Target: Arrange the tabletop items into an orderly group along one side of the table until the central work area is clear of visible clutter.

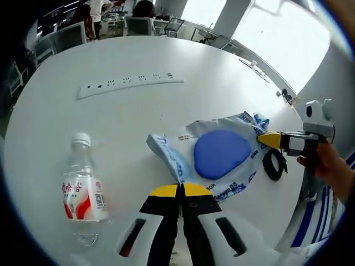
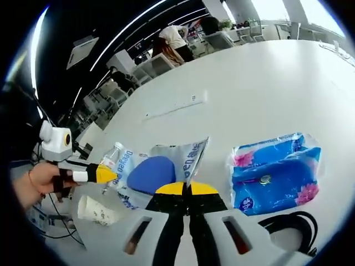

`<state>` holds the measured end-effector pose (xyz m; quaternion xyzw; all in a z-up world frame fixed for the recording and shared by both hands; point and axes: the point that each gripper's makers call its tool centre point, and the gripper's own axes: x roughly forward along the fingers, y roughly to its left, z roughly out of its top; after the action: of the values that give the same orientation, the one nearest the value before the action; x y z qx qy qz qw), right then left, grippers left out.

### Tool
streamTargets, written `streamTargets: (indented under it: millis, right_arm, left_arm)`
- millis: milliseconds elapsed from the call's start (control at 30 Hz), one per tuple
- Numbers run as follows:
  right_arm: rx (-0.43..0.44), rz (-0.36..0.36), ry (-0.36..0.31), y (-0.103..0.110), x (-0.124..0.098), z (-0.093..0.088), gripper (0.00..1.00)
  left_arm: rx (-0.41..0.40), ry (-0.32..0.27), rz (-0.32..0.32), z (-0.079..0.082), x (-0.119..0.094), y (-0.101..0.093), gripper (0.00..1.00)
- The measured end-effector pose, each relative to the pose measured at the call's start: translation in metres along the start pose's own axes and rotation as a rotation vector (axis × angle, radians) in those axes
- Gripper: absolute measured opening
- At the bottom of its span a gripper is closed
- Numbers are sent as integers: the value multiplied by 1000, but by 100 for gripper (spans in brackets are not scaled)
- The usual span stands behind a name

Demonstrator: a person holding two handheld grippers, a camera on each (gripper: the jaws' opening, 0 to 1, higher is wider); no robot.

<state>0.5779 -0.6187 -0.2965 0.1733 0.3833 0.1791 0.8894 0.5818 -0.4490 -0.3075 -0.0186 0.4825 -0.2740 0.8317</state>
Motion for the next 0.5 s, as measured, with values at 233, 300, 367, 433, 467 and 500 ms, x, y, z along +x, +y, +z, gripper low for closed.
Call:
streamTargets:
  millis: [233, 300, 367, 433, 467, 500]
  right_arm:
    - [-101, -53, 38, -8, 10, -6, 0]
    - [-112, -63, 42, -8, 12, -6, 0]
    - [-135, -73, 46, -7, 12, -7, 1]
    - [-156, -85, 57, -11, 13, -8, 2]
    - [-164, -88, 62, -11, 14, -9, 2]
    - [-171, -90, 66, -11, 15, -9, 3]
  left_arm:
    - [-4, 24, -2, -7, 7, 3, 0]
    - [-5, 28, -4, -8, 8, 4, 0]
    - [-8, 28, -4, -8, 9, 5, 0]
    - [-7, 29, -3, -9, 10, 6, 0]
    - [-9, 29, -3, -9, 11, 6, 0]
    - [-13, 30, -3, -10, 12, 7, 0]
